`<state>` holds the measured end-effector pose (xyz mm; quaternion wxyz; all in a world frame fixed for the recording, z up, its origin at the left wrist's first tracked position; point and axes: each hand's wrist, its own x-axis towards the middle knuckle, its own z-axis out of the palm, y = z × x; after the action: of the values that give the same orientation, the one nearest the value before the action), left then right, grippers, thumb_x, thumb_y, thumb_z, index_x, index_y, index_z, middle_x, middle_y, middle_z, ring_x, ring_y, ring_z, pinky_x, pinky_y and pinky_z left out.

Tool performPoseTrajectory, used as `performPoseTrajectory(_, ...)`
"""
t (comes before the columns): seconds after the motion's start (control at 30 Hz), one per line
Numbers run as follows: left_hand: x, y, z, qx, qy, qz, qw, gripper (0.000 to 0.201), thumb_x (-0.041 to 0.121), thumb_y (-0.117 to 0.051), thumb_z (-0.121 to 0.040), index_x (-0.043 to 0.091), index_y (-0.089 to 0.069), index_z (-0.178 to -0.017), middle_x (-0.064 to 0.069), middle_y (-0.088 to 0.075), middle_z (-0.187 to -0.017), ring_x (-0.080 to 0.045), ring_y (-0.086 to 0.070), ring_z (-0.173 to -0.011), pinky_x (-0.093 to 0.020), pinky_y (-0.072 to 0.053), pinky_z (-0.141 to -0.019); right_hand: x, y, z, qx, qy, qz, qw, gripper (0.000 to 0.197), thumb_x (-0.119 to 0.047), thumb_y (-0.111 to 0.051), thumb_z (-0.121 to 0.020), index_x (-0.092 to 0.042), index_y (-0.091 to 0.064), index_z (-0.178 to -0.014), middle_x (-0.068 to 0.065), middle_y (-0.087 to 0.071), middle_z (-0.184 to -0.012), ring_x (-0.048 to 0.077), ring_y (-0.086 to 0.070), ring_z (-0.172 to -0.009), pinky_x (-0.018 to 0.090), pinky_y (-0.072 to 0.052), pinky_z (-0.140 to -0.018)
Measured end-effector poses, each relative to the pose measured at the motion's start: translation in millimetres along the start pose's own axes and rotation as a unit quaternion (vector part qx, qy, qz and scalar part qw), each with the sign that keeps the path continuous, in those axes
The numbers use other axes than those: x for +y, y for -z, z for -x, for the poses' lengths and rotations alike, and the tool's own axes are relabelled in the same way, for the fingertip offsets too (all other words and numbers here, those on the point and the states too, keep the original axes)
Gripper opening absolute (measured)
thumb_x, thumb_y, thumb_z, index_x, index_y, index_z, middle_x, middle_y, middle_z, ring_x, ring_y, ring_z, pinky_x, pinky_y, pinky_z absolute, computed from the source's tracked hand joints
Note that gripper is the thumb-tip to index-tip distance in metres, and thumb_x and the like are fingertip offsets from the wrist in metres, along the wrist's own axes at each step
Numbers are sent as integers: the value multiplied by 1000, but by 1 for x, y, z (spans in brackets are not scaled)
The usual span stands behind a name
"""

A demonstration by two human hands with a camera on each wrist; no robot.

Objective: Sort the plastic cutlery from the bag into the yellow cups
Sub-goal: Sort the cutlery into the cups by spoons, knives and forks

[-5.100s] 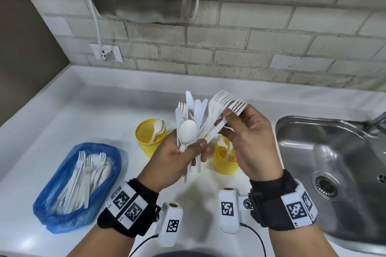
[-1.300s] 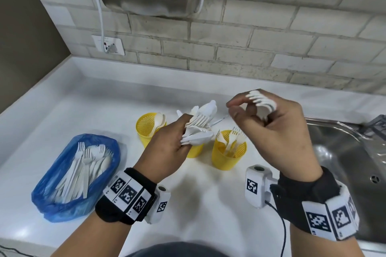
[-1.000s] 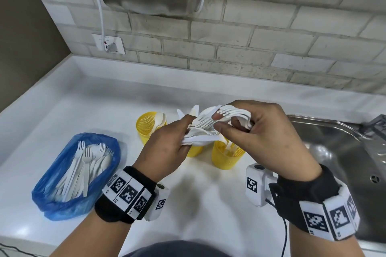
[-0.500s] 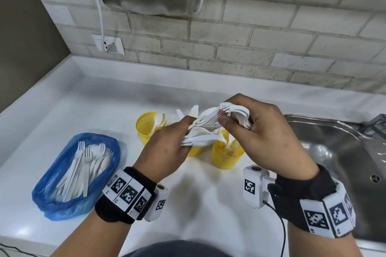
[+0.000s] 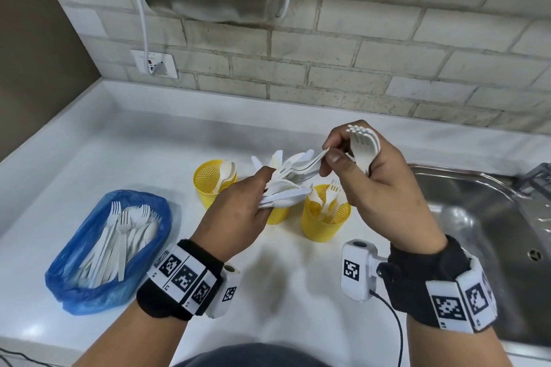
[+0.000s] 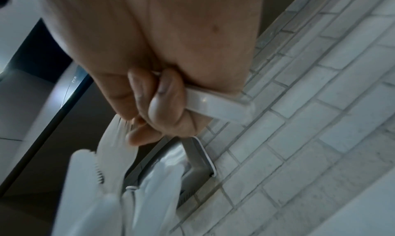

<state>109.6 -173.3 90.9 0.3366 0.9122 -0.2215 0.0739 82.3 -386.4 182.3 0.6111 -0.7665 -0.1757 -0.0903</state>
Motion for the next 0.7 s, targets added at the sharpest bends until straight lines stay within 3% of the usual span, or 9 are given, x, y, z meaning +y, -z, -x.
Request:
performPoseTrajectory(0.1, 1, -3, 0, 12, 6, 2, 1000, 34, 8, -60, -90, 27, -47, -114, 13, -53, -73, -16, -48, -66, -28, -36, -54, 1, -10, 2, 34, -30, -29, 999, 11, -2, -67, -92, -4, -61, -102, -1, -64, -84, 1, -57, -60, 8, -41, -61)
performPoseTrajectory(0.17, 2, -3, -1, 21, 11, 8, 1000, 33, 6, -59, -89, 22, -49, -116, 5, -61, -80, -22, -54, -68, -37, -42, -56, 4, -17, 2, 60, -48, -13, 997, 14, -11, -74, -89, -9, -66, -100, -5, -68, -83, 4, -61, -64, 13, -44, -61)
performPoseTrajectory(0.3, 9, -4, -1, 52, 3, -11, 999, 40, 6, -60, -89, 25, -48, -122, 0, -66, -84, -23, -58, -70, -32, -39, -55, 6, -26, 1, 84, -74, 22, 993, 8, -20, -81, -89, -16, -75, -93, -4, -77, -83, 11, -73, -80, 24, -56, -74)
performPoseTrajectory(0.47, 16, -5, 0, 68, -2, -8, 998, 43, 10, -57, -88, 29, -41, -124, -2, -66, -84, -25, -58, -69, -29, -36, -56, 4, -31, 1, 91, -78, 28, 992, 6, -13, -71, -96, -13, -77, -96, -22, -66, -59, -3, -63, -59, 8, -43, -63)
performPoseTrajectory(0.53, 14, -4, 0, 67, -1, -11, 998, 43, 9, -60, -88, 26, -43, -124, -2, -66, -84, -25, -57, -68, -29, -33, -56, 6, -30, -1, 116, -86, -6, 990, 11, -10, -66, -99, -14, -76, -100, -19, -65, -59, -1, -62, -58, 16, -44, -64)
performPoseTrajectory(0.6, 12, -3, 1, 66, 7, -11, 998, 38, 7, -61, -89, 20, -49, -123, 0, -65, -82, -23, -54, -66, -28, -30, -55, 10, -28, -4, 145, -115, -83, 979, 15, -8, -62, -101, -14, -76, -102, -15, -49, -52, 4, -45, -46, 22, -36, -56)
performPoseTrajectory(0.67, 12, -3, 0, 61, 15, -2, 998, 35, 6, -61, -90, 17, -52, -122, 1, -63, -81, -22, -53, -65, -30, -33, -54, 11, -24, -6, 186, -143, -189, 954, 18, -6, -59, -102, -11, -76, -104, 4, -29, -61, 14, -24, -50, 23, -25, -48)
performPoseTrajectory(0.7, 11, -3, 0, 58, 18, 4, 998, 34, 6, -61, -91, 16, -53, -122, 1, -63, -81, -23, -54, -65, -33, -36, -54, 10, -21, -8, 205, -153, -237, 937, 19, -5, -57, -102, -7, -75, -106, 10, -25, -66, 17, -21, -52, 24, -22, -46)
